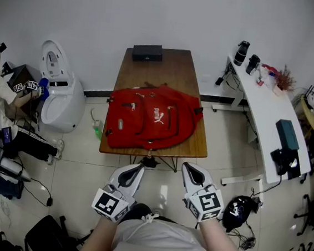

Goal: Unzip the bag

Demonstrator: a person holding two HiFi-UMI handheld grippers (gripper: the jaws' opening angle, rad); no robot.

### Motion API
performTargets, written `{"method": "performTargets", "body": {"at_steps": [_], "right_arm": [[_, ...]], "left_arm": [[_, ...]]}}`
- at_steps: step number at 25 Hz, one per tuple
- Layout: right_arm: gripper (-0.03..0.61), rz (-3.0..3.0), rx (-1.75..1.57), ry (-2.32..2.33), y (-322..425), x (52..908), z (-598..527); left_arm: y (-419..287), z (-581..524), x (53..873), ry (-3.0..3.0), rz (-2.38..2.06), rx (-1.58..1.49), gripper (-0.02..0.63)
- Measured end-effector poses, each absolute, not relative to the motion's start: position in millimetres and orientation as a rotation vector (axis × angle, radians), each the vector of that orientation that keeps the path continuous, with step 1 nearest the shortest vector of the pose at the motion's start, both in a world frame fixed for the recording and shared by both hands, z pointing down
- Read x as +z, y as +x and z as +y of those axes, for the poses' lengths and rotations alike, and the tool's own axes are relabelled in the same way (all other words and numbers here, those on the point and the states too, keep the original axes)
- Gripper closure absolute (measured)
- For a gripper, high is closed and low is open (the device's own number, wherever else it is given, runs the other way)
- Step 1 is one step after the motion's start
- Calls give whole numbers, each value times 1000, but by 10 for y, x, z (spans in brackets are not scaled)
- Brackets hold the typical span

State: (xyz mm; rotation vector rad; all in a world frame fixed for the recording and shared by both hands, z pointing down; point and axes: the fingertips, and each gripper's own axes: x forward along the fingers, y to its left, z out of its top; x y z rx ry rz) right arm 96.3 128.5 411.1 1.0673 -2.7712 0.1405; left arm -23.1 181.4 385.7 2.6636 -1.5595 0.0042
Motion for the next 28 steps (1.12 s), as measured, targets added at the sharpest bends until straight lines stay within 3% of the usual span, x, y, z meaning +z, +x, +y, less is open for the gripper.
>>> {"method": "performTargets", "body": {"at_steps": [15, 28], "right_arm": [[569, -2761, 329, 1069, 839, 4192, 638], [569, -2689, 422, 1164, 437, 4232, -855]], "left_arm": [[-480, 1179, 3904, 2528, -1542, -108, 607], [-964, -517, 3967, 2580, -1417, -68, 607]]}}
